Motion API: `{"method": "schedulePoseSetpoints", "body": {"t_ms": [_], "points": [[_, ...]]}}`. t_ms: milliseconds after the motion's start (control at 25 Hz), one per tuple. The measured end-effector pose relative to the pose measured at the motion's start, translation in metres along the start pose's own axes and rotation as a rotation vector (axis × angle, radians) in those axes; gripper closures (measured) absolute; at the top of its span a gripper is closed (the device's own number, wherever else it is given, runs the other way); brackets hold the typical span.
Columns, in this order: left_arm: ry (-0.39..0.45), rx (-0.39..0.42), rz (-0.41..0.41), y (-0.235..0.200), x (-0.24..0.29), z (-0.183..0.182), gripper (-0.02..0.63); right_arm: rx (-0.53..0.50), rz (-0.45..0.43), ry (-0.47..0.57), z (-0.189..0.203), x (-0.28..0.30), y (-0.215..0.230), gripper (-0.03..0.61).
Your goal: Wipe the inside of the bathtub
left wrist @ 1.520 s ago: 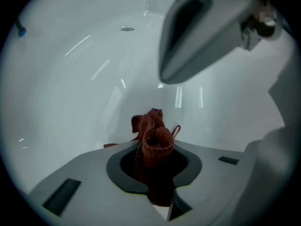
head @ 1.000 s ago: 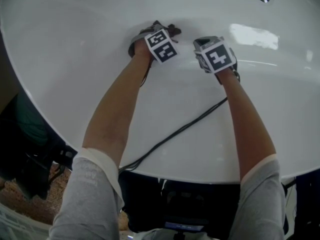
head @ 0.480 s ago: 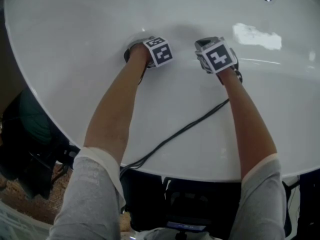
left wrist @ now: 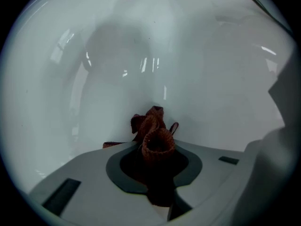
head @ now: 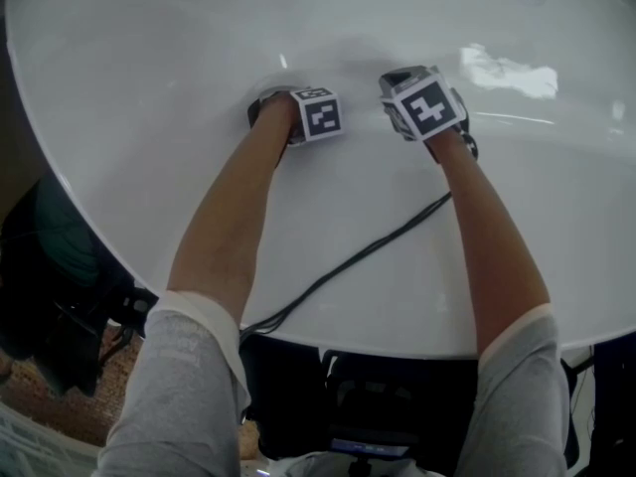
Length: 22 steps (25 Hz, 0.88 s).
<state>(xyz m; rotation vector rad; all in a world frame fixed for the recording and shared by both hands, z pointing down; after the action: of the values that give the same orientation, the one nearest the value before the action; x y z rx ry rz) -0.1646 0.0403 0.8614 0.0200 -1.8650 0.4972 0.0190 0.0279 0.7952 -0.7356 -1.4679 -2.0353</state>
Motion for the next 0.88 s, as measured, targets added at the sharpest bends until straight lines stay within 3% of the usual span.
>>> {"method": "schedulePoseSetpoints", "body": {"t_ms": [280,680,880], "points": [[-0.012,0.020,0.045,0.011,-0.003,0.006,0.534,-0.005,-0.003,-0.009,-0.002,-0.003,-0.008,0.569],[-0.091,0.047,0.006,0.045,-0.027,0.047,0.534,-0.041,-0.021,-0.006,-0.015,-0.010,-0.062,0.569],[-0.111,0.023,-0.002,0.066,-0.058,0.069,0.534,-0.066,-0.012,-0.001,-0.029,-0.035,-0.096,0.569]]}}
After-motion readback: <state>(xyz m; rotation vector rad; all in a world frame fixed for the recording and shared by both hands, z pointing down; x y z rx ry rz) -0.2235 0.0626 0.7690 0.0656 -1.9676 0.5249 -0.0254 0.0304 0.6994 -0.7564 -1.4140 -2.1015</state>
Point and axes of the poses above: the fingertips, and each gripper's own axes: x forward along the fingers, y to its right, z out of its underside, the point moved 7 cm from there along -x, backward along the fingers, and after that the axes turned 13 degrees about -z, right-handed, at the moved point
